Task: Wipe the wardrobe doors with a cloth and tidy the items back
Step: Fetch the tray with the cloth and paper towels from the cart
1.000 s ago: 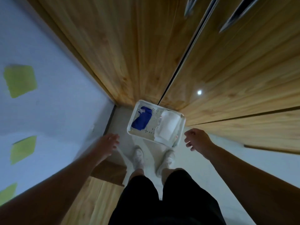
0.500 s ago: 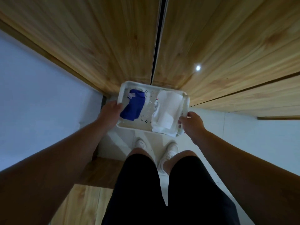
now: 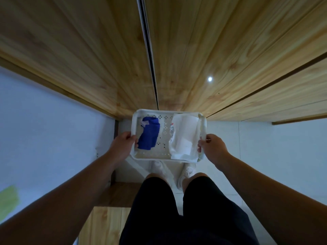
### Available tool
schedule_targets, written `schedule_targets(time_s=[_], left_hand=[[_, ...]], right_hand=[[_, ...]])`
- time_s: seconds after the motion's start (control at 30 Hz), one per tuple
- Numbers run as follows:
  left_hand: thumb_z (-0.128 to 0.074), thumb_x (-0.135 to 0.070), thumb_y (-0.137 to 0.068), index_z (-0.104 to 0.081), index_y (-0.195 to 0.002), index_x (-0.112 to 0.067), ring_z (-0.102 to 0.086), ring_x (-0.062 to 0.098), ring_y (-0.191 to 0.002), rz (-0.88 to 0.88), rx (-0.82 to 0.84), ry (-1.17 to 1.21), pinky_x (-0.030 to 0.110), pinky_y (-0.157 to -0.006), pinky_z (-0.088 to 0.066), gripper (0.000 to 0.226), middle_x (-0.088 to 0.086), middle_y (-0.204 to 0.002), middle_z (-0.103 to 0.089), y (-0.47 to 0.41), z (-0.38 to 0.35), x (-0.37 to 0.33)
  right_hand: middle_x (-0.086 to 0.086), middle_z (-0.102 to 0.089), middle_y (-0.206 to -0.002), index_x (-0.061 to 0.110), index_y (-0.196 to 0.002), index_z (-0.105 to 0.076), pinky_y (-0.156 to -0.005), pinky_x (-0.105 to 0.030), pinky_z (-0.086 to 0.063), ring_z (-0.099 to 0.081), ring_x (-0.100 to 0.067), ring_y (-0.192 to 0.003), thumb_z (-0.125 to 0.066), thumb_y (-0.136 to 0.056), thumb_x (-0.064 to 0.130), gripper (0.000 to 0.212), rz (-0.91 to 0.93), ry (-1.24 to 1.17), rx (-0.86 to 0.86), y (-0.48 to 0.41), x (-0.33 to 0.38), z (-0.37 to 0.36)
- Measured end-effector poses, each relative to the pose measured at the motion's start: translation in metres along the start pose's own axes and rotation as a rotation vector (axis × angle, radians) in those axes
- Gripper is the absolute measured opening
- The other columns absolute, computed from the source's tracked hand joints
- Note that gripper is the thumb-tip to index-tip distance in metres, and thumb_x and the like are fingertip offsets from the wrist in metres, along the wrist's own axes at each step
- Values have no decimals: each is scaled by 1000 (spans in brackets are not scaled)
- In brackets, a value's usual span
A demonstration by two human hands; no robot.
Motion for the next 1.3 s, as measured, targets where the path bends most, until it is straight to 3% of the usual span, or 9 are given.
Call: schedule_targets(time_s=[0.17,0.3,0.4,0.5,0.77,0.93,1.07,1.23,1.3], left_hand=[[-56,-30,-105,-69,-99,-27,-74,25,-99,-20,49,67,52,-97,-58,14,4,-99,-78,68,0,-30],[-56,-25,-106,-69,-104,-24,-74,21,-99,-63,90,27,50,-100,-58,12,3,-101,-78,100,-7,-49],[-57,-21,-105,-70,-110,-18,-74,22,-97,-126,140,-6,47,-97,-59,14,6,-101,-78,107,-12,-62],[-59,-22,-105,-70,-102,-21,-76,21,-95,-174,191,-40,45,-92,-59,11,5,-99,-79,107,-19,-71],[-63,-20,-103,-74,-96,-14,-77,24,-87,-249,370,-168,53,-90,-60,14,6,-87,-80,87,-76,-115],[-60,-11,-104,-68,-93,-7,-74,16,-73,-308,494,-268,39,-75,-59,14,8,-86,-76,105,-144,-162],[-58,-7,-105,-65,-93,-3,-71,16,-70,-358,579,-379,36,-72,-57,14,7,-82,-72,129,-213,-202],[-57,-9,-106,-67,-96,-2,-68,12,-67,-451,668,-544,21,-58,-53,15,8,-81,-70,163,-299,-248],[-57,-7,-105,-67,-96,0,-67,13,-65,-487,686,-589,21,-56,-52,15,11,-80,-70,174,-331,-270]], right_hand=[[6,-74,-67,18,-85,-68,-55,-27,-43,-69,-13,-65,-62,-88,22,8,38,12,6,55,-7,53],[3,-75,-69,17,-85,-69,-60,-28,-47,-72,-17,-71,-63,-89,20,8,12,-24,-15,88,-22,80],[2,-75,-71,18,-86,-69,-60,-27,-47,-72,-17,-73,-63,-90,19,8,-7,-65,-53,105,-36,91],[2,-75,-73,19,-89,-70,-58,-25,-44,-70,-12,-70,-62,-94,21,9,-36,-100,-92,122,-53,101],[2,-76,-77,18,-90,-69,-64,-28,-50,-73,-14,-74,-64,-94,20,6,-132,-316,-223,152,-119,130],[2,-76,-75,20,-88,-70,-68,-30,-55,-73,-11,-69,-66,-92,21,6,-212,-457,-320,172,-179,157],[4,-75,-74,21,-87,-71,-59,-23,-48,-70,-9,-67,-67,-92,23,7,-293,-552,-392,188,-229,184],[2,-75,-77,17,-86,-70,-58,-26,-46,-68,-12,-69,-65,-95,27,14,-364,-657,-453,203,-285,222],[2,-75,-78,17,-86,-70,-57,-25,-45,-67,-13,-68,-65,-95,28,15,-381,-685,-474,206,-302,239]])
Point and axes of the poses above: each hand's wrist, its own y-axis away from the middle knuckle, its own z-axis out of the back of the hand, x = y × z, the point moved 1 cm from there along -y, towards the middle knuckle
